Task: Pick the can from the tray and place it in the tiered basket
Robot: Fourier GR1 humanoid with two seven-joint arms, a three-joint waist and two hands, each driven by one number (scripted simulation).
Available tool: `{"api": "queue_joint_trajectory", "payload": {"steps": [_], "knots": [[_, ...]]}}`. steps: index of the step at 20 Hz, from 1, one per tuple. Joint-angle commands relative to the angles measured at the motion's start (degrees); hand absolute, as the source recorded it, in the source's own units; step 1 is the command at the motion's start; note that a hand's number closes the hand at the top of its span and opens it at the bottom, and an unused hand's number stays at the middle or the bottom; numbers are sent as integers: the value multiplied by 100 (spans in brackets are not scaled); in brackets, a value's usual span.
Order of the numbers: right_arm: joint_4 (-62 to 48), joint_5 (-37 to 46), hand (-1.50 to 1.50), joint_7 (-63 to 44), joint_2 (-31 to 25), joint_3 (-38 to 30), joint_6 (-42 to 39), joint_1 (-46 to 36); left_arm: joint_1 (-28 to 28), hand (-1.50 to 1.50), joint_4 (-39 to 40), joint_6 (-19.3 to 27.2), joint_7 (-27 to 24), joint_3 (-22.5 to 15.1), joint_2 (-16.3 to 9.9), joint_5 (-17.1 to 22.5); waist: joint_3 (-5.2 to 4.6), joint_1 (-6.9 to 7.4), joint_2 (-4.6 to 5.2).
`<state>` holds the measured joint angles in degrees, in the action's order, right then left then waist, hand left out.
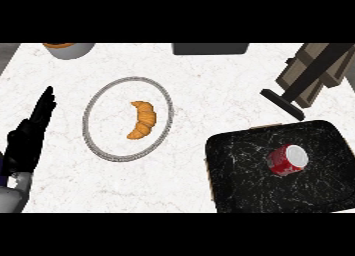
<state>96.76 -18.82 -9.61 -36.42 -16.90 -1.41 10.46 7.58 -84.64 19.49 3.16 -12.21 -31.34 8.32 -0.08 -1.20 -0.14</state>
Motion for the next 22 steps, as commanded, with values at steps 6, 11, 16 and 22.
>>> {"api": "queue_joint_trajectory", "payload": {"steps": [6, 11, 16, 22], "knots": [[690, -60, -150, -1693, -1959, 287, -1534, -368, 262, 0, 212, -135, 78, -26, 144, -73, -6, 171, 39], [751, -162, -150, -2838, -1991, 667, -1589, -1209, 243, 0, 451, -271, -249, 97, 276, -256, 2, 172, 31], [993, 2, -150, -4043, -1713, 1296, -1355, -1662, 234, 0, 173, -406, 3, 277, 236, -238, 3, 187, 20], [1182, -5, -150, -4969, -1460, 1759, -1621, -1995, 240, 0, 589, -500, -271, 399, 445, -421, 3, 141, 15]]}}
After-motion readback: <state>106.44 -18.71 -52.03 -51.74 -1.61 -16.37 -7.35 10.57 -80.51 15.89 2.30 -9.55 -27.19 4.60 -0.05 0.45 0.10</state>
